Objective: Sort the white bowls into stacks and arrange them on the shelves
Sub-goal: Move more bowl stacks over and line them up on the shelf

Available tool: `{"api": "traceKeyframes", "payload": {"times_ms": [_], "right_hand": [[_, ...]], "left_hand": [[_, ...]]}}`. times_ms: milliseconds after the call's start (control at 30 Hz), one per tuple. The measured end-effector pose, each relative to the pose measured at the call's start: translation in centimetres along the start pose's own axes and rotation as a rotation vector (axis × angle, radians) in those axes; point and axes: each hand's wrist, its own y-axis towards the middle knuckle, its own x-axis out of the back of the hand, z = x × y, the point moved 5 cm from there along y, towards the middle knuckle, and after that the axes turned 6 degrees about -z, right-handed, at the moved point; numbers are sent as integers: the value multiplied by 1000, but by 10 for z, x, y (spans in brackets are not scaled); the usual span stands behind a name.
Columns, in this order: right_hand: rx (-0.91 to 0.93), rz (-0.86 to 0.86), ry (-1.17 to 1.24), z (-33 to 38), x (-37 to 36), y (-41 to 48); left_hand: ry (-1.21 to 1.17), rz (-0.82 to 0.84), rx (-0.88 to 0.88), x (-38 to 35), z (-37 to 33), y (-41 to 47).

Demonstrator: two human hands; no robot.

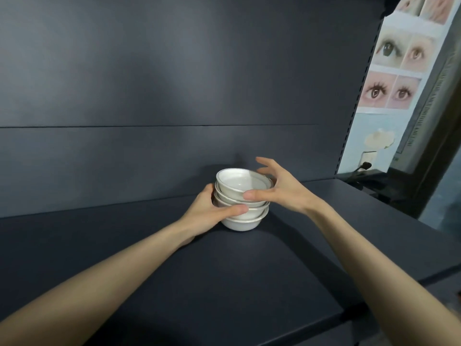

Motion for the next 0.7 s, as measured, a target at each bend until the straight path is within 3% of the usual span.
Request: {"api": "traceKeyframes", "payload": {"times_ms": [267,700], "right_hand": [[34,-33,13,-5,2,5],[78,84,62,-9,1,7]], "left_hand": [[-40,-22,-48,2,3,2],[-11,-3,-12,-4,-3,-10]]}}
